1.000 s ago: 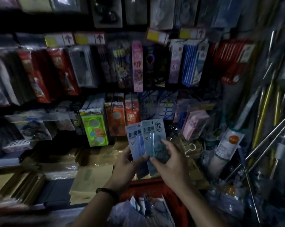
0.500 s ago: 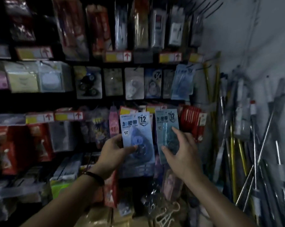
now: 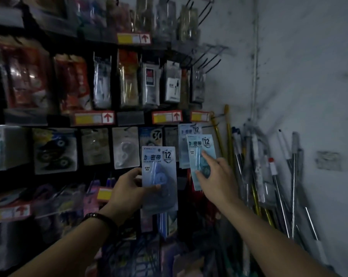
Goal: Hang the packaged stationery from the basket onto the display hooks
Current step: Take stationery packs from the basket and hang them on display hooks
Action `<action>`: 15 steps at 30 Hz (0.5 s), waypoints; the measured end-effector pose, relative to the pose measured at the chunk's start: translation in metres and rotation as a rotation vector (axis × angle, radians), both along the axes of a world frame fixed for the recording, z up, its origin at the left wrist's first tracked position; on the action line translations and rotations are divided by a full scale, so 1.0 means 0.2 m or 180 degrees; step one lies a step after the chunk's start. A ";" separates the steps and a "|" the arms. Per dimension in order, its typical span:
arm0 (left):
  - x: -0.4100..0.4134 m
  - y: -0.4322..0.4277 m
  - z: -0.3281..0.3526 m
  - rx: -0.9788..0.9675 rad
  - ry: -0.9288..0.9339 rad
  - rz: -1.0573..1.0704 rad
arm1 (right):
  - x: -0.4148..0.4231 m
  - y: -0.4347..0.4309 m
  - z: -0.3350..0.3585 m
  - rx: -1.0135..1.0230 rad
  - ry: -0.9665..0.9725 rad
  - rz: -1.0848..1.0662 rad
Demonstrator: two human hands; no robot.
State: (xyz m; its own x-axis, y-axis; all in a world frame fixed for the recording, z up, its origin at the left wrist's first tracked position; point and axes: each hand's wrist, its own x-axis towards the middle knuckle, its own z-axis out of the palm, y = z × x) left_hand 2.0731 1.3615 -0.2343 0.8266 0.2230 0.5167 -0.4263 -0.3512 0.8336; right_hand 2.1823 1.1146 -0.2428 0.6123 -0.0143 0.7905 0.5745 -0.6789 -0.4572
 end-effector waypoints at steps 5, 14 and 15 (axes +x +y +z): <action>0.14 -0.03 0.08 0.0053 0.0043 0.0138 | 0.18 0.00 0.11 -0.0089 -0.0154 -0.0109; 0.22 -0.08 0.17 0.0024 0.0122 0.0104 | 0.29 0.07 0.17 -0.0214 -0.0205 -0.0198; 0.23 -0.08 0.17 0.0017 0.0114 0.0125 | 0.29 0.08 0.16 -0.0194 -0.0227 -0.0189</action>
State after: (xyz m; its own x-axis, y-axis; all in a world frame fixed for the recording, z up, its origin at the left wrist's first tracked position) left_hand 2.1187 1.3455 -0.1993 0.8353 0.2530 0.4881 -0.3819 -0.3716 0.8462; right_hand 2.2401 1.1296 -0.2108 0.5539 0.0004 0.8326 0.5620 -0.7380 -0.3735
